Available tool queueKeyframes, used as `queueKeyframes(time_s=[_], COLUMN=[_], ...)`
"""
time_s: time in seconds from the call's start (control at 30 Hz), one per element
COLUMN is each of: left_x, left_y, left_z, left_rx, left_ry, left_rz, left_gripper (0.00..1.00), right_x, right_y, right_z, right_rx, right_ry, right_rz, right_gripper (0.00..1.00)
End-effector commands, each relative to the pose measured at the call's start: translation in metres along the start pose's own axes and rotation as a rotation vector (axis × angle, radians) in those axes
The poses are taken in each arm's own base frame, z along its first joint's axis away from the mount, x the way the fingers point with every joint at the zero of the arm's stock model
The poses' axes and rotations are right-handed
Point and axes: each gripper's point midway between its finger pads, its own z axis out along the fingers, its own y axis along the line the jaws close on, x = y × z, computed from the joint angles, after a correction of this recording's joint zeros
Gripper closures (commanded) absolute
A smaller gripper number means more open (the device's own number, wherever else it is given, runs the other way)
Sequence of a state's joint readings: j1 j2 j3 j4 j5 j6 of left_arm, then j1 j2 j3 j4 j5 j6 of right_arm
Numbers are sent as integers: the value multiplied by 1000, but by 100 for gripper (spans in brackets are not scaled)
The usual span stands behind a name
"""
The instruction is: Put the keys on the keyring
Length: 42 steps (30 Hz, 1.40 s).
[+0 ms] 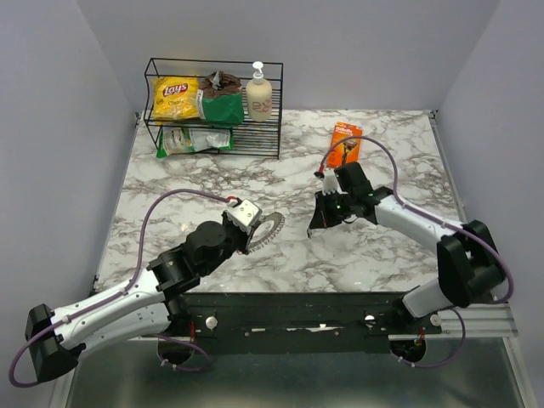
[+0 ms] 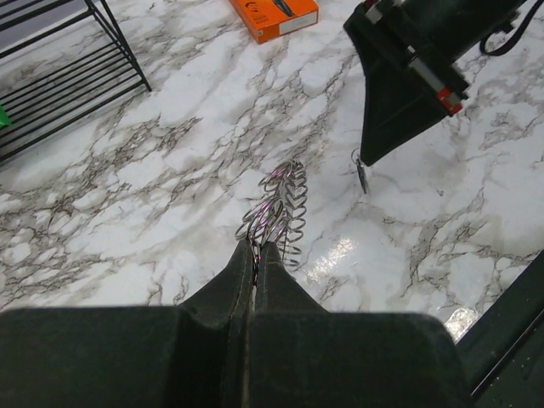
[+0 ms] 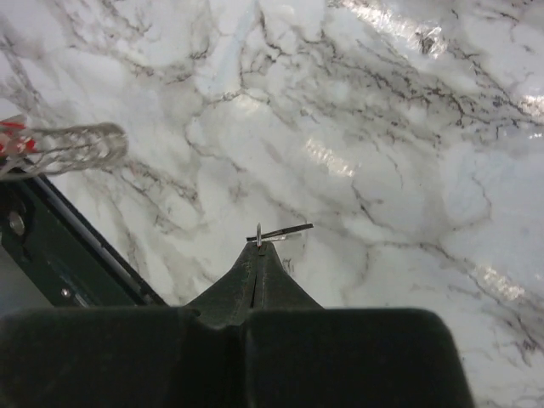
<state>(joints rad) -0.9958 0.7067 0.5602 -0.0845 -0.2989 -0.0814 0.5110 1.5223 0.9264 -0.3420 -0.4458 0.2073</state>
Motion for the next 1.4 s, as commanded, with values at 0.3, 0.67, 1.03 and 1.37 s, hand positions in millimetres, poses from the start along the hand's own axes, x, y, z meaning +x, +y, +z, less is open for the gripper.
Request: queueKeyframes(time_s=[0.3,0.67,1.03,1.37], left_x=[1,2,7,8], left_y=[-15,-20,-24,-26], left_z=[21,21,18,18], left_rx=[61,91,125,136], left_ry=[-80,-73,-68,-64], left_rz=[16,36,52,61], left_gripper=[100,100,100,100], right_x=[-7,-3,-38,-43], right_y=[74,132,155,165], right_z=[-61,-56,-62,-57], right_rx=[-232,-425,-425,-428], right_ry=[-249,-277,-364,-365], right_rz=[-311,-577,-559,-582], right_gripper=[99,99,99,99])
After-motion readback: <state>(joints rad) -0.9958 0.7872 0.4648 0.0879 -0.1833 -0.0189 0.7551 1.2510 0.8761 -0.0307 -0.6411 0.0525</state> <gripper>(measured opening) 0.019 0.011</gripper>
